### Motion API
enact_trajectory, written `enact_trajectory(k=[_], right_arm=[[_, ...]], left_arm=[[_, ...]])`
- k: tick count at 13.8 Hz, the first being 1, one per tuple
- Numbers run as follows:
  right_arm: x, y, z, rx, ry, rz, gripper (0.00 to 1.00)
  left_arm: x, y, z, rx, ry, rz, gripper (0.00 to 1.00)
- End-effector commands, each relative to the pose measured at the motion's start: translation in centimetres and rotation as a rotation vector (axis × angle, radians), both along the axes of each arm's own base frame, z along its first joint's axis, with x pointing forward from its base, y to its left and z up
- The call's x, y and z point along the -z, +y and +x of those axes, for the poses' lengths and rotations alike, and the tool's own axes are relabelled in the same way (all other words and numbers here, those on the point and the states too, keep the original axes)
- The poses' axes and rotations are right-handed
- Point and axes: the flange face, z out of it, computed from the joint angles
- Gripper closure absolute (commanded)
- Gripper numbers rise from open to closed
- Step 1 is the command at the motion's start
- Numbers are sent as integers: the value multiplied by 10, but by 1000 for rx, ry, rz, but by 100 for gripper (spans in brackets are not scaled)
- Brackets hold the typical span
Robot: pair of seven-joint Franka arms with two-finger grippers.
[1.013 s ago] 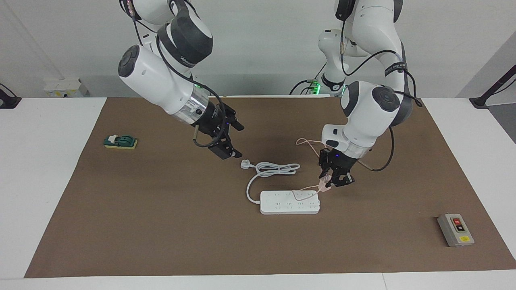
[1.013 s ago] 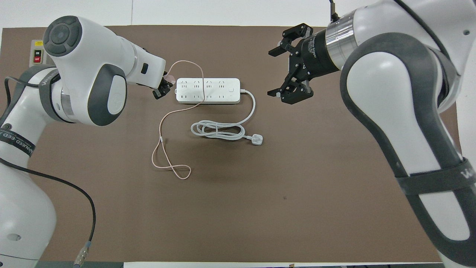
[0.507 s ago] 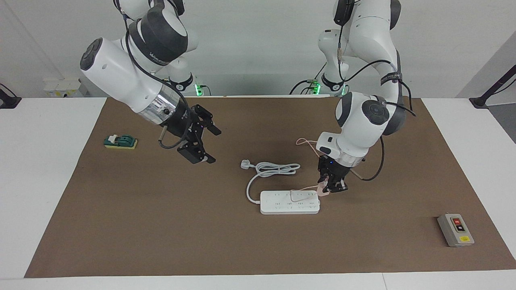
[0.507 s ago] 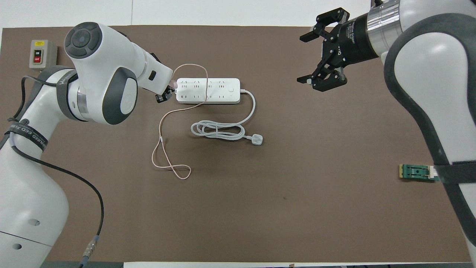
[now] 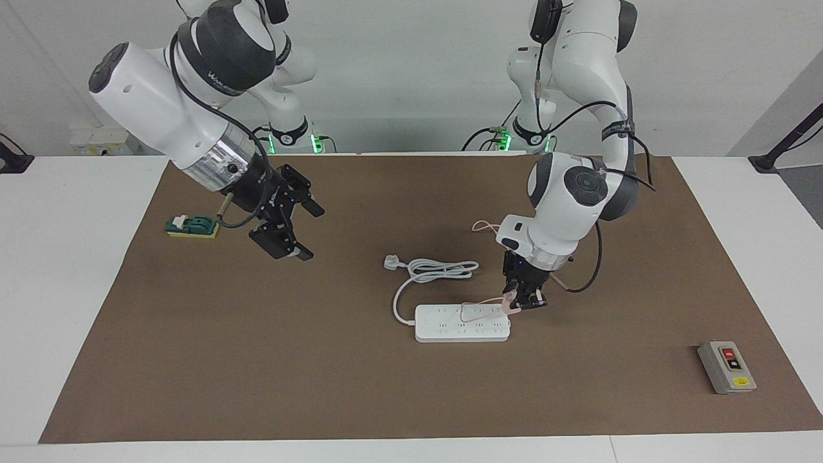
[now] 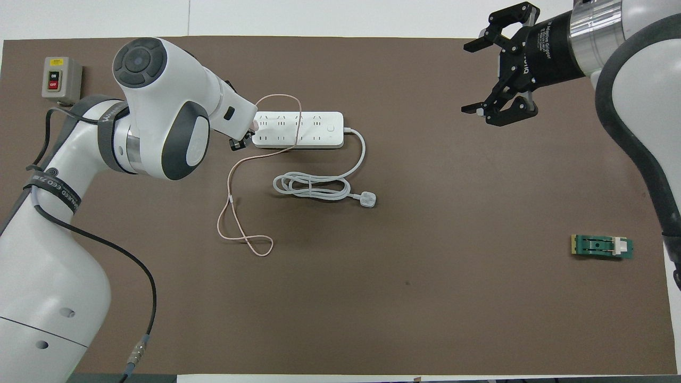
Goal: Plug charger into power strip
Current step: 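Lower the charger into a strip socket while the right gripper withdraws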
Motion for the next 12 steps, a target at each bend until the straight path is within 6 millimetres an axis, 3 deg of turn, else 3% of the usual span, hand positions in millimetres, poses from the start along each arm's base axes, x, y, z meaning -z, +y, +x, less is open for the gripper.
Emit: enact_trajectory(k=[1,3,5,9,12], right_arm=[[-19,-17,-10,-82,-64,-61,0],[-18,-22,-15,-197,-90,-117,0],[-17,-41,-18,-320,-125,-171,0],[-38,-64,-32,-580,-245,-303,0],[-40,-78,-38,-797,-283,-399,0]], left_arm=[[7,-7,-2,18,-35,15,100],[15,-8,-4,19,-26,19,100],[19,-8,-7,19,-19,21,100],[23,-9,-9,22,-9,25,100],[26,-13,-11,27,-11,23,100]])
